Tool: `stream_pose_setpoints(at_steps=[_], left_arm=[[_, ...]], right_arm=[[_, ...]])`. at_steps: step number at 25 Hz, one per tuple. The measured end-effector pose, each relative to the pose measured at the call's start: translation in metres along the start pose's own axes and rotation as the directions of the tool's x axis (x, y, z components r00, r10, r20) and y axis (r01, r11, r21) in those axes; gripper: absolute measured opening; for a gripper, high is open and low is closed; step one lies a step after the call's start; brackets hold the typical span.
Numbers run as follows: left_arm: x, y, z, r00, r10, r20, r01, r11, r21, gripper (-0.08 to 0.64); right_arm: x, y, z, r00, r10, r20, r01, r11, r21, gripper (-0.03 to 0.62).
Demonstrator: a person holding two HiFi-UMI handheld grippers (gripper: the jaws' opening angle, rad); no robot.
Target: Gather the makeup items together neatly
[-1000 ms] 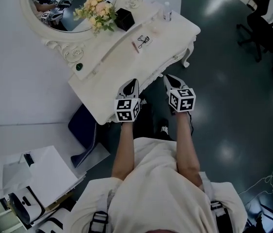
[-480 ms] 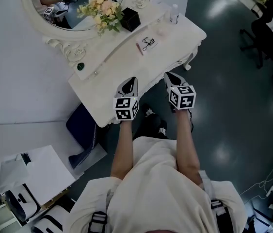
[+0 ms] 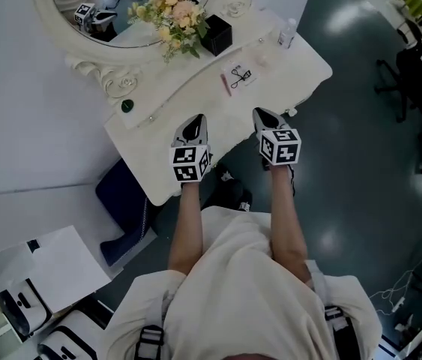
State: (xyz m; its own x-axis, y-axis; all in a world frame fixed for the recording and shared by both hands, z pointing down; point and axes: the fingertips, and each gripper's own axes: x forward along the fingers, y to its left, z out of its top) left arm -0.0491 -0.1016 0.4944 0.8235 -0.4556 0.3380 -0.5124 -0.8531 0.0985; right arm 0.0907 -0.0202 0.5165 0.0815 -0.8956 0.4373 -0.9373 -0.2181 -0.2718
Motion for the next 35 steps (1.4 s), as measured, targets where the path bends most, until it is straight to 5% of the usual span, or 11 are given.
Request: stream_pose_setpoints(at_steps=[8, 15, 24, 35], left_arm=[[0.042, 0.060, 0.036, 0.998, 0.037, 0.045, -0.035, 0.998, -0.043, 0.014], [0.059, 0.105, 0.023, 0.997, 0.067, 0.037, -0.063, 0.994, -0.086, 0.014], [0.072, 0.137, 0.002, 0.993, 0.114, 0.009, -0.111, 0.984, -0.136, 0.014], [0.104, 0.144, -0.025, 0.988, 0.145, -0.059, -0.153, 0.972, -0.176, 0.014]], right_arm=[[0.074, 0.005, 0.041, 0.999, 0.009, -0.044, -0.012, 0.998, -0.066, 0.041], [0.118, 0.007, 0.042, 0.997, -0.007, -0.083, -0.003, 0.993, -0.117, 0.041], [0.169, 0.002, 0.012, 0.982, -0.062, -0.179, 0.011, 0.962, -0.275, 0.043], [0.218, -0.015, -0.027, 0.952, -0.038, -0.304, -0.041, 0.968, -0.249, 0.109]])
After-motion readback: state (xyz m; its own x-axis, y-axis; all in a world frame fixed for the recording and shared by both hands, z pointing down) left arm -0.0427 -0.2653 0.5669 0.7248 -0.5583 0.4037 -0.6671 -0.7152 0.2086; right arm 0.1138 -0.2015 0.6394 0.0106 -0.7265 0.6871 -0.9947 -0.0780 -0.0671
